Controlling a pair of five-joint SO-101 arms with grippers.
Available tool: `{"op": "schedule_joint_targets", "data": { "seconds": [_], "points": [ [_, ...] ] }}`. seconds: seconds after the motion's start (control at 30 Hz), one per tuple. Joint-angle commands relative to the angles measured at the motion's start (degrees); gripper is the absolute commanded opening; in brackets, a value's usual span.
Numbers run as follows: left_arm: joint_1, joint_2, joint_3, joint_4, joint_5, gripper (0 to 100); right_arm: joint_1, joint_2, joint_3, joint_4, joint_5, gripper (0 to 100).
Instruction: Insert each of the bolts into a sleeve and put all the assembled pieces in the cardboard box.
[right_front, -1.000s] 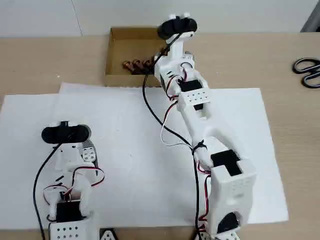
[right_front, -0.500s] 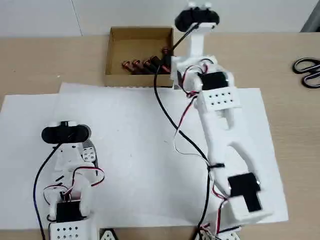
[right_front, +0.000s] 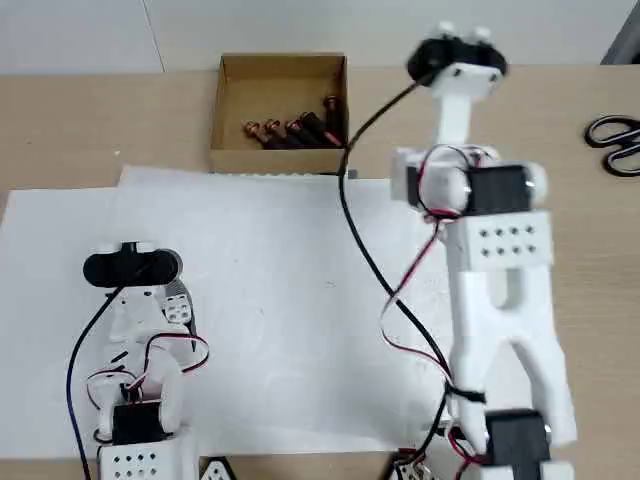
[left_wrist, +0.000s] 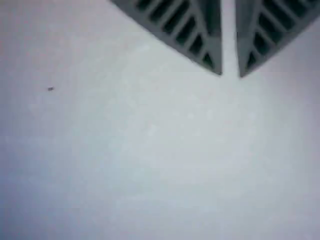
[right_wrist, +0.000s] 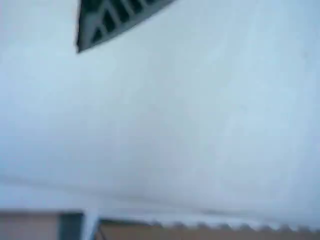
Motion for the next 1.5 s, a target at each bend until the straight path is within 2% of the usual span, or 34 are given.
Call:
{"op": "schedule_joint_targets", "data": {
  "seconds": [0.0,0.07,0.13,0.23,0.37,0.47,0.8,1.03,1.1,1.27,1.47],
  "points": [
    [-0.18,-0.62,-0.40,0.35,0.09,1,3.21,-4.70,-1.93,5.23,-0.53,7.7],
    [-0.18,-0.62,-0.40,0.35,0.09,1,5.14,-6.20,-1.93,7.87,-0.53,0.0],
    [-0.18,-0.62,-0.40,0.35,0.09,1,6.99,-7.96,-1.14,11.38,-0.53,2.8],
    [-0.18,-0.62,-0.40,0.35,0.09,1,9.80,-12.09,3.25,13.05,-0.53,0.2],
    [-0.18,-0.62,-0.40,0.35,0.09,1,12.44,-22.64,14.33,12.97,-0.18,0.4],
    [-0.18,-0.62,-0.40,0.35,0.09,1,11.74,-32.84,24.70,12.62,-0.18,0.4],
    [-0.18,-0.62,-0.40,0.35,0.09,1,11.21,-68.44,57.41,-2.59,0.00,0.4],
    [-0.18,-0.62,-0.40,0.35,0.09,1,11.21,-89.19,76.75,-7.60,8.09,0.4],
    [-0.18,-0.62,-0.40,0.35,0.09,1,11.21,-89.36,79.47,-7.16,10.11,0.4],
    [-0.18,-0.62,-0.40,0.35,0.09,1,11.21,-87.78,81.32,-7.78,10.11,0.4],
    [-0.18,-0.62,-0.40,0.35,0.09,1,11.30,-87.78,90.64,-8.13,10.46,0.4]
  ]
}}
